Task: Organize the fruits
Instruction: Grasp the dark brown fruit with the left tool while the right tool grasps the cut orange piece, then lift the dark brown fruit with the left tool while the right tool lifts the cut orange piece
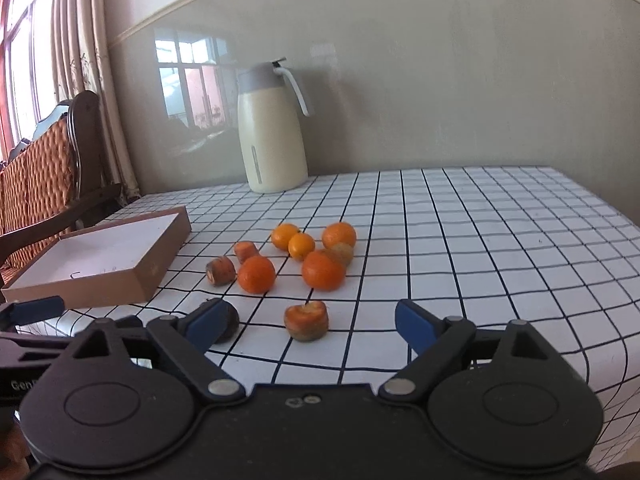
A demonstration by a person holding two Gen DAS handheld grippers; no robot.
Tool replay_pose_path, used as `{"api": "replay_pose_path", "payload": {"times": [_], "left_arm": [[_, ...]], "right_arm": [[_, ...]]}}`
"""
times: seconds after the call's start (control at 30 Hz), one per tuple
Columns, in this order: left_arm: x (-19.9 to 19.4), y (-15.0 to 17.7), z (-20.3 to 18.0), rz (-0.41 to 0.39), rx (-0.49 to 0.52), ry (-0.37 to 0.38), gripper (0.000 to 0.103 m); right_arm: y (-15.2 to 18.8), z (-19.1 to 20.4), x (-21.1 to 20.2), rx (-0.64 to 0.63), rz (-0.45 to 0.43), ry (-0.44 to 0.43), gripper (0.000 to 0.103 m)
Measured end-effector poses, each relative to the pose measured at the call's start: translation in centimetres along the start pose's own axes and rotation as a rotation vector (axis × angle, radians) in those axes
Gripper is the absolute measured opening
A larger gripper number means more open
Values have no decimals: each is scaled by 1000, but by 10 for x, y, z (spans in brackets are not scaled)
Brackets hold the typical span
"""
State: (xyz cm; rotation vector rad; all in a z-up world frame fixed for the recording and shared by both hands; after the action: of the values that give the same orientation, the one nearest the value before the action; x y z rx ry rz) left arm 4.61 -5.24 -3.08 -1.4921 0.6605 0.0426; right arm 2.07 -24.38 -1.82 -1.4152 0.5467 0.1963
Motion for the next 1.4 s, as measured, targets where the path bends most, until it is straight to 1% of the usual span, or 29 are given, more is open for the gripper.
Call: {"api": "replay_pose_path", "payload": {"times": [0.03,0.07,0.13,0.3,0.43,0.47,0.5,0.53,0.6,0.8,0.83,0.87,0.9,0.93,0.97,1.0,1.03,1.13,1.23,1.3,1.4], "left_arm": [[2,0,-3,1,6,4,103],[4,0,-4,2,15,8,103],[9,0,-10,8,37,15,103],[27,0,-20,37,64,32,103],[42,0,-24,47,67,37,102],[45,1,-25,49,70,37,94],[49,2,-25,59,72,40,82],[53,2,-25,75,67,49,76],[62,4,-23,92,52,51,73],[72,5,-26,93,60,68,73],[74,6,-26,97,57,74,66],[76,7,-26,104,52,83,63],[78,7,-27,109,47,96,56],[79,7,-27,109,45,105,50],[80,7,-29,107,49,110,48],[82,7,-30,108,50,114,43],[83,7,-30,108,48,116,43],[83,8,-29,98,31,122,43],[82,8,-27,95,25,125,43],[83,9,-28,90,35,124,42],[83,10,-30,88,52,118,42]], "right_arm": [[0,-1,1,4,0,-3,81],[0,-1,2,7,2,-3,76],[-1,-2,4,12,9,-3,69],[-1,-1,14,4,39,-10,63],[0,0,22,3,74,-17,50],[0,0,25,2,81,-17,48],[0,1,28,0,88,-15,48],[0,1,29,-1,93,-14,48],[0,3,32,-6,94,-14,48],[-1,7,47,-6,115,-13,47],[0,8,49,-5,120,-16,46],[0,10,51,-7,124,-17,46],[0,12,53,-10,128,-20,45],[1,14,54,-14,129,-22,42],[1,16,56,-18,130,-21,40],[1,17,58,-19,133,-21,40],[2,18,60,-19,137,-19,40],[4,19,68,-13,160,-18,32],[5,21,70,-23,156,-11,30],[5,24,71,-42,148,-3,28],[6,26,70,-61,137,5,27]]}}
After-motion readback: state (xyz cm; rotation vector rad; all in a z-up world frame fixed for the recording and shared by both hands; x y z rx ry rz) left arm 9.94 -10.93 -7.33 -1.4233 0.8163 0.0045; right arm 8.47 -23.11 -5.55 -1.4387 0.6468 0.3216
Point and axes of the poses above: each gripper's, at about its wrist camera, not at the fingertips, and x roughly the way its jaws point, z to its left, y to its underside, the point moved 4 cm from there along x, roughly the way its jaws point, and after that the axes turned 15 degrees about y, right-handed, at the moved point
